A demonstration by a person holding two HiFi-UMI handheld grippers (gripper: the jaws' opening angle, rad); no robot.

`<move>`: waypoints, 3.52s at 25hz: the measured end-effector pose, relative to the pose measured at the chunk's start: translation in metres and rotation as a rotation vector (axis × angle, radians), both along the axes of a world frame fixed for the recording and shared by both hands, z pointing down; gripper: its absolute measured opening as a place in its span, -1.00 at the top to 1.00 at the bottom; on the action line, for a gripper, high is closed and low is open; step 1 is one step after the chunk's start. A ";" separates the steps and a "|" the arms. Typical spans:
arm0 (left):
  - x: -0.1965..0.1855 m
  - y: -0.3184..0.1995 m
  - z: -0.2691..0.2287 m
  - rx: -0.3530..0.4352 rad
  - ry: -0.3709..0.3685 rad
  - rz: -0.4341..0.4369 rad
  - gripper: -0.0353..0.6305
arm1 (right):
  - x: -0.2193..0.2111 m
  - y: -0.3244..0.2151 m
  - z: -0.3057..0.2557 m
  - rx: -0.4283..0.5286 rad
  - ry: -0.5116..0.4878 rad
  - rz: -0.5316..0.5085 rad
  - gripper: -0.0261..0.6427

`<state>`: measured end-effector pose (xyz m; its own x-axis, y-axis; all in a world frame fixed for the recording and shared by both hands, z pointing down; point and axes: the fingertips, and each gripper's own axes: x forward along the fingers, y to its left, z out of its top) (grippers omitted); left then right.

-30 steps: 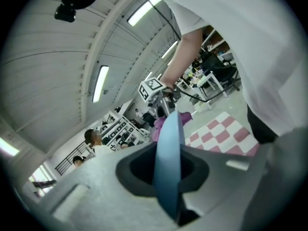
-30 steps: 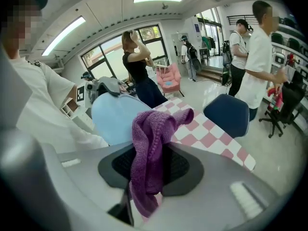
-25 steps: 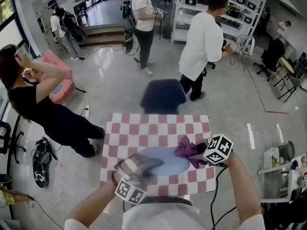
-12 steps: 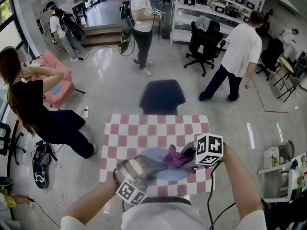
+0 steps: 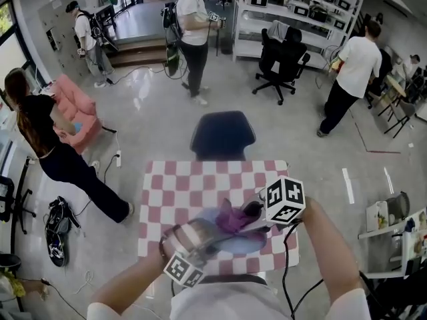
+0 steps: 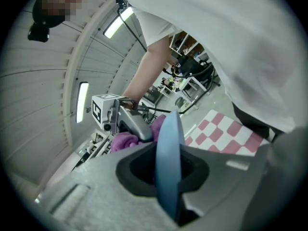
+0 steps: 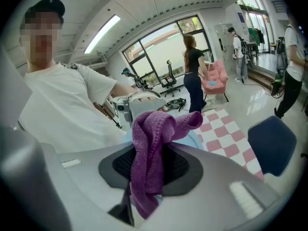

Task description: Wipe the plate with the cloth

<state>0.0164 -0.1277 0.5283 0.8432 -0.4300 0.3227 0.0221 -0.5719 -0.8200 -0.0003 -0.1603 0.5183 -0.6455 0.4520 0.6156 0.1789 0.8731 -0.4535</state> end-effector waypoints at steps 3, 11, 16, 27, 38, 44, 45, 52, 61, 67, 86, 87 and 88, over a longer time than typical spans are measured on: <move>0.003 -0.001 -0.004 0.001 0.021 0.000 0.78 | 0.002 -0.004 -0.002 -0.062 -0.042 0.035 0.57; -0.005 -0.011 -0.009 -0.014 0.049 -0.030 0.78 | 0.046 -0.037 0.040 -0.110 0.027 0.211 0.57; -0.007 -0.014 -0.018 -0.024 0.086 -0.044 0.78 | 0.072 -0.059 0.061 -0.159 0.030 0.368 0.57; -0.005 -0.010 -0.032 -0.023 0.132 -0.045 0.78 | 0.089 -0.085 0.088 -0.194 0.074 0.542 0.57; 0.007 -0.003 -0.033 -0.037 0.129 -0.005 0.78 | 0.027 -0.075 0.063 -0.155 0.073 0.379 0.57; 0.018 0.005 -0.031 -0.039 0.131 0.031 0.78 | -0.016 -0.044 0.047 -0.151 0.048 0.234 0.57; 0.019 0.006 -0.031 -0.041 0.131 0.035 0.78 | -0.021 -0.039 0.042 -0.155 0.033 0.217 0.57; 0.025 0.007 -0.024 -0.058 0.132 0.048 0.78 | -0.046 -0.034 0.028 -0.219 -0.043 0.193 0.56; 0.033 0.018 -0.028 -0.034 0.128 0.072 0.78 | -0.052 -0.048 0.055 -0.176 0.051 0.275 0.57; 0.026 0.021 -0.032 -0.031 0.135 0.049 0.78 | -0.021 -0.063 0.086 -0.143 0.147 0.383 0.57; 0.010 0.015 -0.018 -0.041 0.114 -0.046 0.78 | 0.087 -0.067 0.102 -0.222 0.129 0.654 0.57; 0.010 0.014 -0.018 -0.043 0.111 -0.054 0.78 | 0.091 -0.065 0.101 -0.223 0.128 0.656 0.57; 0.010 0.013 -0.017 -0.046 0.109 -0.064 0.78 | 0.096 -0.063 0.099 -0.227 0.125 0.658 0.57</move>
<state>0.0267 -0.1146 0.5110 0.8453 -0.4712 0.2517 -0.1033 -0.6064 -0.7884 0.0959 -0.2229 0.6177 -0.7592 0.1185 0.6400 -0.4188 0.6637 -0.6197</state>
